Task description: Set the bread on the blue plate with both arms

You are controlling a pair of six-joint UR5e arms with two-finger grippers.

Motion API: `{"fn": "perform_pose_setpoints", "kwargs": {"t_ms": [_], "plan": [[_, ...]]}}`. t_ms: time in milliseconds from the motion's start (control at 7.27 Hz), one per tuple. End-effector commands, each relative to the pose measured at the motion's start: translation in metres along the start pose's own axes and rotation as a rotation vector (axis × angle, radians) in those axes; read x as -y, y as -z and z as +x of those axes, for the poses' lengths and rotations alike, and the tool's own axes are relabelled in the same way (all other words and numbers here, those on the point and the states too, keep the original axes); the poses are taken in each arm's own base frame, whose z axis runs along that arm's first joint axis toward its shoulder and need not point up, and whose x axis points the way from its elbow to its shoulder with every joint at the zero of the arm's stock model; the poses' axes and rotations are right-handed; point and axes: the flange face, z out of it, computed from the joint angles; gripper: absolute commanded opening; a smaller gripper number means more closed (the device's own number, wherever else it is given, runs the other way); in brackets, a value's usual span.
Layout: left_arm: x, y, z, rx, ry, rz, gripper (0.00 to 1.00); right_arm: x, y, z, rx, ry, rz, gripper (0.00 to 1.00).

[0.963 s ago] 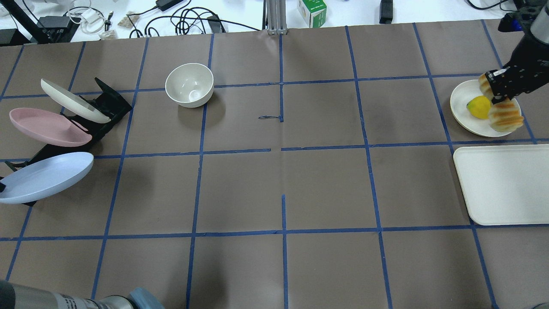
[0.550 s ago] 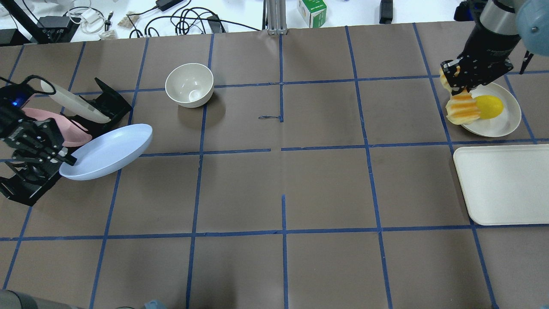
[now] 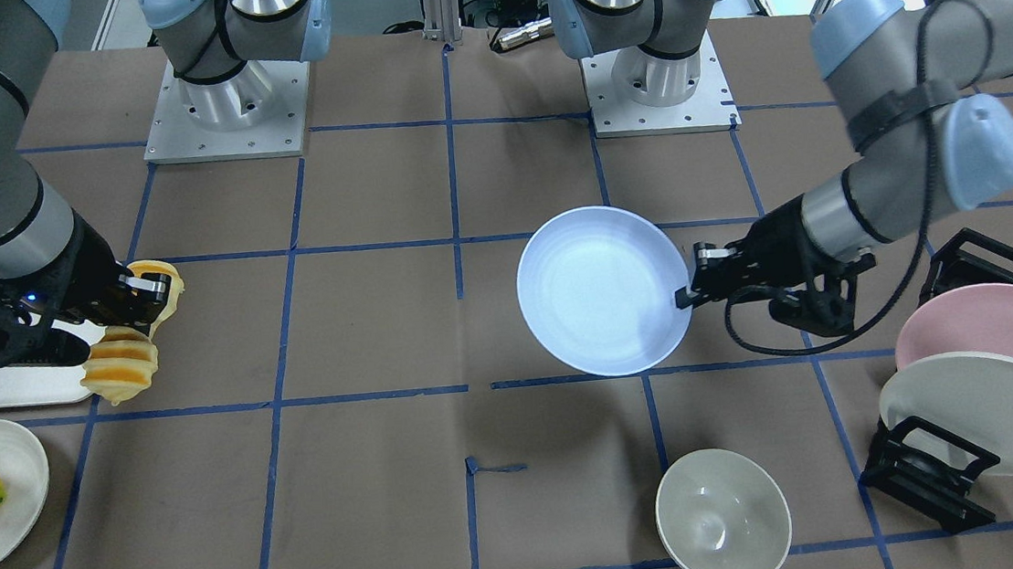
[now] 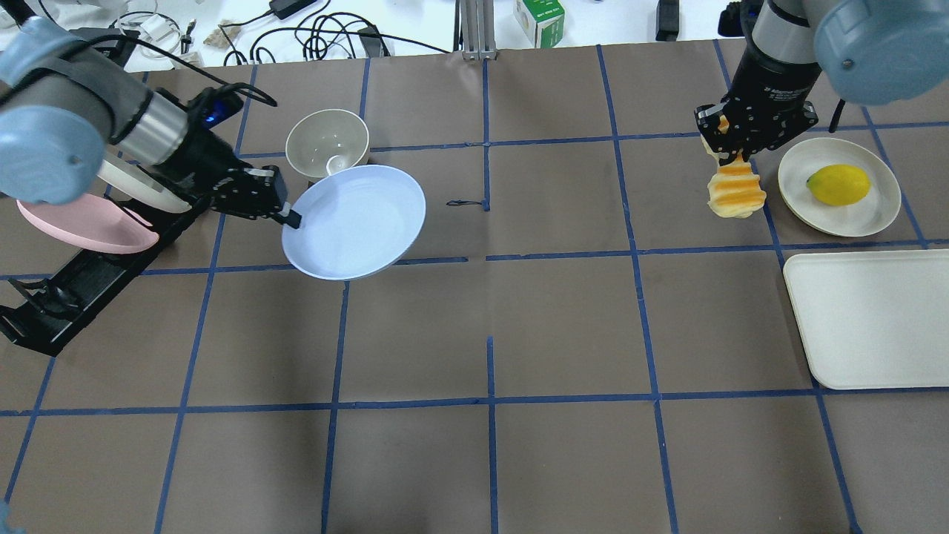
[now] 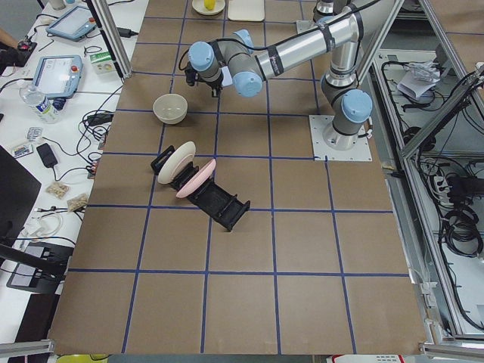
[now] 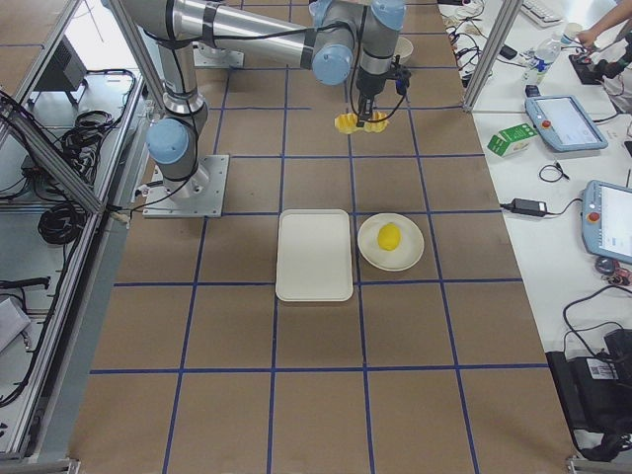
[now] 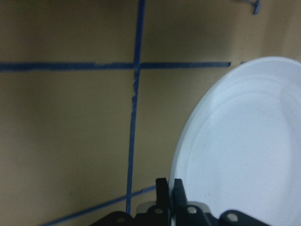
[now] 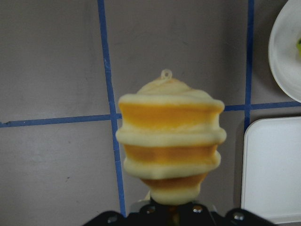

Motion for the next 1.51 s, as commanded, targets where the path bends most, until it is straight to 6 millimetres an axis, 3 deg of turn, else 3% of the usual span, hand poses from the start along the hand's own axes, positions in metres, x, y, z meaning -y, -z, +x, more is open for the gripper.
{"fn": "perform_pose_setpoints", "kwargs": {"t_ms": [0,275,550,688,825,962,1100,1375], "plan": [[-0.003,-0.09,0.049,0.024,0.022,0.131,0.0,-0.002,0.001,-0.006,0.002,0.002,0.002,0.0],[-0.007,-0.151,0.068,0.028,0.093,0.029,0.0,-0.007,0.002,-0.039,-0.002,0.023,0.014,0.0],[0.003,-0.173,0.067,0.03,0.068,0.068,0.0,-0.013,-0.003,-0.07,-0.005,0.034,0.008,0.0],[0.005,-0.174,0.065,0.046,0.051,0.088,0.16,-0.012,-0.009,-0.082,0.024,0.05,-0.002,0.0],[0.007,-0.173,0.063,0.068,0.036,0.129,0.68,-0.013,-0.01,-0.096,0.046,0.037,0.006,0.0],[0.007,-0.173,0.062,0.069,0.03,0.13,0.78,-0.012,-0.018,-0.113,0.044,0.034,0.006,0.0],[0.013,-0.15,0.068,0.075,0.017,0.179,0.98,-0.017,-0.024,-0.142,0.042,0.07,0.013,0.0],[0.013,-0.073,0.056,0.082,0.065,0.261,1.0,-0.023,-0.046,-0.197,0.04,0.032,0.031,0.0]]}}
